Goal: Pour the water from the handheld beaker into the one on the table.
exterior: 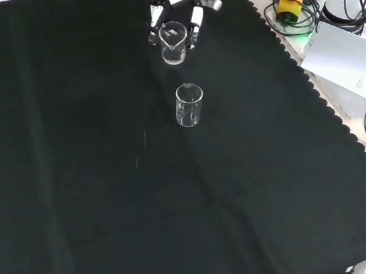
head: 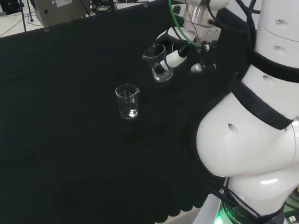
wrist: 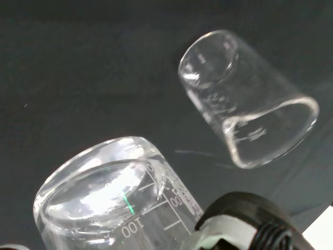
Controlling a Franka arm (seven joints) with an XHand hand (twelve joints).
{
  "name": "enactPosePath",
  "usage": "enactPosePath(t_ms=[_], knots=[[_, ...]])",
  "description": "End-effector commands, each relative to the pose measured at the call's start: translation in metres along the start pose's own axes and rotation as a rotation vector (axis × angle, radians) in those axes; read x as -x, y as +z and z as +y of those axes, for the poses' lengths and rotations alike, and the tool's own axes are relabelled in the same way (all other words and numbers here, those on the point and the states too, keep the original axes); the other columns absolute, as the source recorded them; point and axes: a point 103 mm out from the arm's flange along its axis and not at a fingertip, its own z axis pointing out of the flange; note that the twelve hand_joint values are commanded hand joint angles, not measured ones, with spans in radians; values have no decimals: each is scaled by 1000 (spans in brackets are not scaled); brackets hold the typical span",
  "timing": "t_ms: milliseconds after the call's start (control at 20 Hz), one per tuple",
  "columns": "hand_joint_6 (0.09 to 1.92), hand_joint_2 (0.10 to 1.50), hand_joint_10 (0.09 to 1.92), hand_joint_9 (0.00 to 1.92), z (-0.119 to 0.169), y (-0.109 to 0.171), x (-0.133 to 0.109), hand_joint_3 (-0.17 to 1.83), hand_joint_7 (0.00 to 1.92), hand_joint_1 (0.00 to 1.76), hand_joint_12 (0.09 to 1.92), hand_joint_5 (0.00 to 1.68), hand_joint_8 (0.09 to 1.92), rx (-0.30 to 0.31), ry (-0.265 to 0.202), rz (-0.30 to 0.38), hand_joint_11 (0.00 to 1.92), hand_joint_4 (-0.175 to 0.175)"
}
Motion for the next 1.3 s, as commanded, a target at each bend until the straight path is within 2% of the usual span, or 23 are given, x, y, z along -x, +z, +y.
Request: enactPosePath(t_ms=[50,250,550,800,1100,1300], knots=[[378,1024,701,1616,-26,5,-29,-175,1572,1325,806,1302,166,-57,-36,-115,1359,-175],[389,1025,709,1613,-26,7,-45,-175,1575,1325,811,1297,160,-98,-52,-193,1358,-175],[401,1026,723,1610,-5,11,-58,-175,1577,1324,804,1290,156,-212,-61,-386,1371,-175],[393,1025,740,1611,9,14,-65,-175,1574,1324,798,1293,164,-284,-63,-525,1380,-175],[419,1028,776,1602,18,13,-69,-175,1566,1324,801,1279,184,-325,-43,-627,1385,-175],[444,1030,789,1597,19,6,-68,-175,1560,1323,804,1266,196,-339,-18,-654,1384,-175]])
